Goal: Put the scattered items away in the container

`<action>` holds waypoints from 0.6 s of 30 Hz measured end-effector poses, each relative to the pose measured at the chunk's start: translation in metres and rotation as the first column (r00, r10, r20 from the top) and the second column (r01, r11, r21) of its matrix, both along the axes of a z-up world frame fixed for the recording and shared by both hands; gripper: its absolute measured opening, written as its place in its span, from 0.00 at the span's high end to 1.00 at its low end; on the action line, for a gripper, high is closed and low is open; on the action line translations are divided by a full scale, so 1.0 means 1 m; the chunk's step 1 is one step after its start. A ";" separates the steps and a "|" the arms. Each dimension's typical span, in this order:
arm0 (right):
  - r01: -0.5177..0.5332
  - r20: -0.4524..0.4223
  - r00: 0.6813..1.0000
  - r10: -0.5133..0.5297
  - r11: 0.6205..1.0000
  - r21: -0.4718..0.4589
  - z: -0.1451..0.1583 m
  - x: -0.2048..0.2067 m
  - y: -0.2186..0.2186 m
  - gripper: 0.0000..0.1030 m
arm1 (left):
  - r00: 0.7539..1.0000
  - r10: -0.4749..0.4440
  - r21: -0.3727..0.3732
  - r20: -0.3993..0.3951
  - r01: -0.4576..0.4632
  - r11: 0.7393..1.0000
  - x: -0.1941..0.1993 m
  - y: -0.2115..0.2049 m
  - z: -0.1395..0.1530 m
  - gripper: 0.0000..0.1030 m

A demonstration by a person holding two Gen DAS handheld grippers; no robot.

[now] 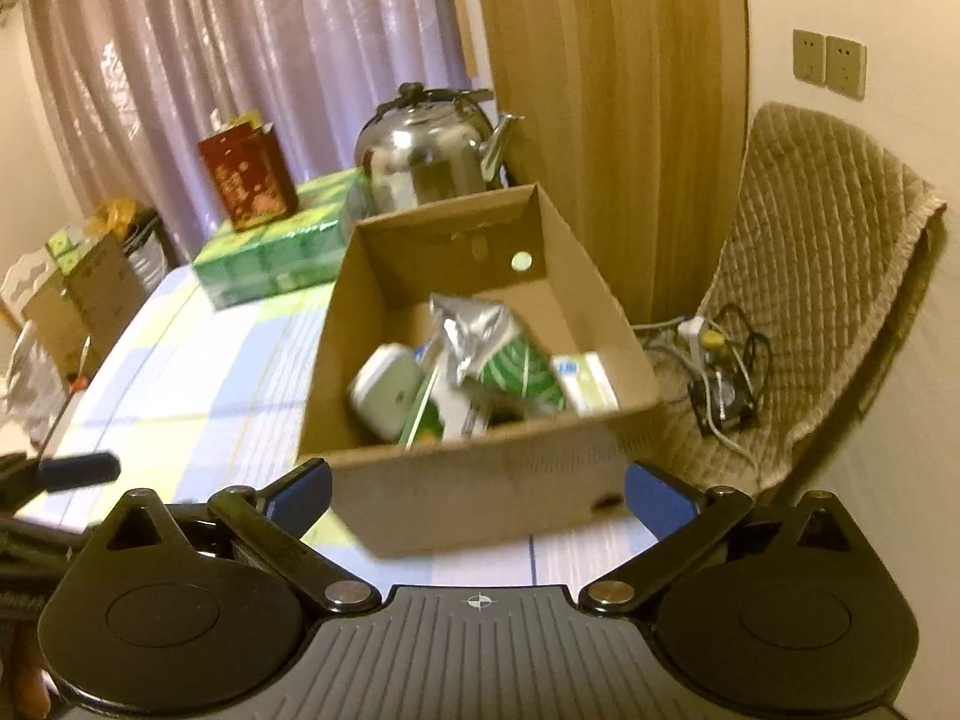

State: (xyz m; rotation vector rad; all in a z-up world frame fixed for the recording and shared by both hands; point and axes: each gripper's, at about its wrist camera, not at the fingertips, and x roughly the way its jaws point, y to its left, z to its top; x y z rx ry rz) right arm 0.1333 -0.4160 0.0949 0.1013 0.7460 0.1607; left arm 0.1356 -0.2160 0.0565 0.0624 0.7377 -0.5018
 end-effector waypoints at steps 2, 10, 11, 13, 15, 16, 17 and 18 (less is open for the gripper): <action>-0.005 0.008 1.000 0.005 1.000 -0.022 0.007 -0.019 0.002 0.02 | 0.999 0.029 0.000 -0.015 -0.029 1.000 -0.014 0.001 0.004 0.01; -0.018 0.036 0.999 0.021 0.997 -0.069 0.023 -0.084 0.001 0.02 | 0.998 0.063 -0.038 -0.016 -0.064 0.997 -0.072 0.010 0.023 0.01; -0.015 0.040 0.999 0.018 0.997 -0.069 0.025 -0.089 0.001 0.02 | 0.997 0.068 -0.049 -0.022 -0.069 0.996 -0.077 0.011 0.025 0.01; -0.011 0.047 0.999 0.014 0.998 -0.063 0.031 -0.099 -0.001 0.02 | 0.997 0.080 -0.059 -0.022 -0.082 0.995 -0.089 0.015 0.028 0.01; -0.011 0.061 0.998 0.014 0.998 -0.054 0.037 -0.109 -0.002 0.02 | 0.996 0.083 -0.050 -0.018 -0.084 0.995 -0.099 0.017 0.032 0.01; -0.006 0.067 0.998 0.010 0.999 -0.050 0.040 -0.113 -0.002 0.02 | 0.996 0.089 -0.050 -0.013 -0.089 0.995 -0.104 0.019 0.033 0.01; -0.003 0.070 0.998 0.007 0.999 -0.046 0.042 -0.118 -0.002 0.02 | 0.995 0.098 -0.054 -0.008 -0.098 0.994 -0.108 0.021 0.036 0.01; -0.005 0.071 0.997 0.008 0.999 -0.042 0.044 -0.122 -0.001 0.02 | 0.994 0.105 -0.059 -0.006 -0.106 0.993 -0.113 0.023 0.038 0.01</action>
